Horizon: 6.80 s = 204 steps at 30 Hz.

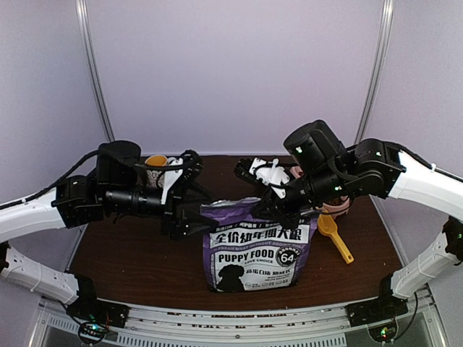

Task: Serve the pet food
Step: Press the seal on the pet food bag.

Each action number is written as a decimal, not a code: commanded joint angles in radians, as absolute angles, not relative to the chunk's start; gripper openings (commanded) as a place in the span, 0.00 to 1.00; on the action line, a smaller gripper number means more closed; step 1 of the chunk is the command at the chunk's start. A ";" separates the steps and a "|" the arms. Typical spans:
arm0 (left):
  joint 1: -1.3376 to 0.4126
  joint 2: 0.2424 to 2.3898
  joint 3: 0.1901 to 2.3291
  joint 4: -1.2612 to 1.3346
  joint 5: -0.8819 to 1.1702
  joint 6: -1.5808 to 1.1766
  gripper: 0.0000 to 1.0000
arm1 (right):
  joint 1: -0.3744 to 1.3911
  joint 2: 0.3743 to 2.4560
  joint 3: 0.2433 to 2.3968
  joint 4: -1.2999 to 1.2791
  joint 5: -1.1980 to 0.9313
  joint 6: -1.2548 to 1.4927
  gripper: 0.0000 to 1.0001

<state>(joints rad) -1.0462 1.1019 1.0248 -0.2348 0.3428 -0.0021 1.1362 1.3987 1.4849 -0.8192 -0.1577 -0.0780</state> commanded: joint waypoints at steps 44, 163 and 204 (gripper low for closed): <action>-1.042 1.154 1.127 -0.362 0.416 0.096 0.00 | 1.145 1.552 1.661 -0.769 -0.313 -0.069 0.11; -1.068 1.201 1.126 -0.212 0.360 0.056 0.00 | 1.140 1.366 1.475 -0.771 -0.094 -0.107 0.06; -1.068 1.218 1.131 -0.238 0.322 0.080 0.00 | 1.110 1.273 1.361 -0.798 -0.061 -0.096 0.00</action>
<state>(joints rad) -1.0676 1.2453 1.1278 -0.2634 0.3176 0.0776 1.1259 1.2945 1.3808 -0.7227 -0.1280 -0.1024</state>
